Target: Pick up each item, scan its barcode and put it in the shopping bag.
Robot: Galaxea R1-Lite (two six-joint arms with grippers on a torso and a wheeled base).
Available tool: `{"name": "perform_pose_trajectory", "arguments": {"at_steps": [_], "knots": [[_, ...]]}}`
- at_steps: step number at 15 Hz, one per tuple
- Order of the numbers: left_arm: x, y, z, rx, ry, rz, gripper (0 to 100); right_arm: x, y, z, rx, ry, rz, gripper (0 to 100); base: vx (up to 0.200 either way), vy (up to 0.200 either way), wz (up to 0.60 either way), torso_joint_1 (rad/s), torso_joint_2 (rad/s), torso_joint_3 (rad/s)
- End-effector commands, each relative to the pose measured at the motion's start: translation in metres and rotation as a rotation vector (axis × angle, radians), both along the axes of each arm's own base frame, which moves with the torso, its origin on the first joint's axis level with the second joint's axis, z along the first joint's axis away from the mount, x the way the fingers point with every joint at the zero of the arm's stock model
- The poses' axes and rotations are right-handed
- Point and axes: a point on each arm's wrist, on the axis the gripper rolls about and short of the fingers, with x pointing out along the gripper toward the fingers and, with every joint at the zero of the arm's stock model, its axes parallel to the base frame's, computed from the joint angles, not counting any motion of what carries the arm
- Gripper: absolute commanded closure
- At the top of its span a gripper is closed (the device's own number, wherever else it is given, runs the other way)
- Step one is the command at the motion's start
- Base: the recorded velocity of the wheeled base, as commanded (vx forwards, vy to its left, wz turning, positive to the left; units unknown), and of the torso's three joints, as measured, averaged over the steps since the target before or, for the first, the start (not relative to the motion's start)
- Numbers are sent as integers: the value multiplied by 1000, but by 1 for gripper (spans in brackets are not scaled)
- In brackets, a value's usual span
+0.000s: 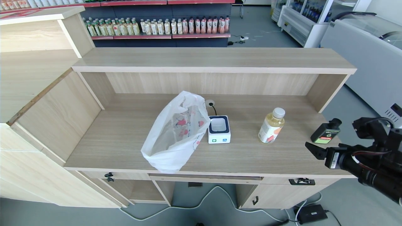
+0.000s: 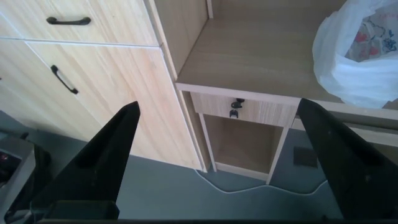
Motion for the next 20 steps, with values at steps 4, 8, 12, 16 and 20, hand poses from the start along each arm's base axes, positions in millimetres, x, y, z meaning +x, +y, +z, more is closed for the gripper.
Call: {"name": "perform_pose_trajectory", "arguments": {"at_steps": [4,8,12,16,20], "knots": [[0,0,0,0,-1,0,0,46,1,-50,-15,38,34,0,0,0,0,0,0,0],[0,0,0,-1,-1,0,0,69,3,-56,-6,-11,59,0,0,0,0,0,0,0],[0,0,0,-1,-1,-1,0,93,6,-48,-5,-95,73,0,0,0,0,0,0,0],[0,0,0,-1,-1,0,0,107,8,-51,-50,-111,82,0,0,0,0,0,0,0],[0,0,0,-1,-1,0,0,118,11,-57,-56,-116,88,0,0,0,0,0,0,0]]}}
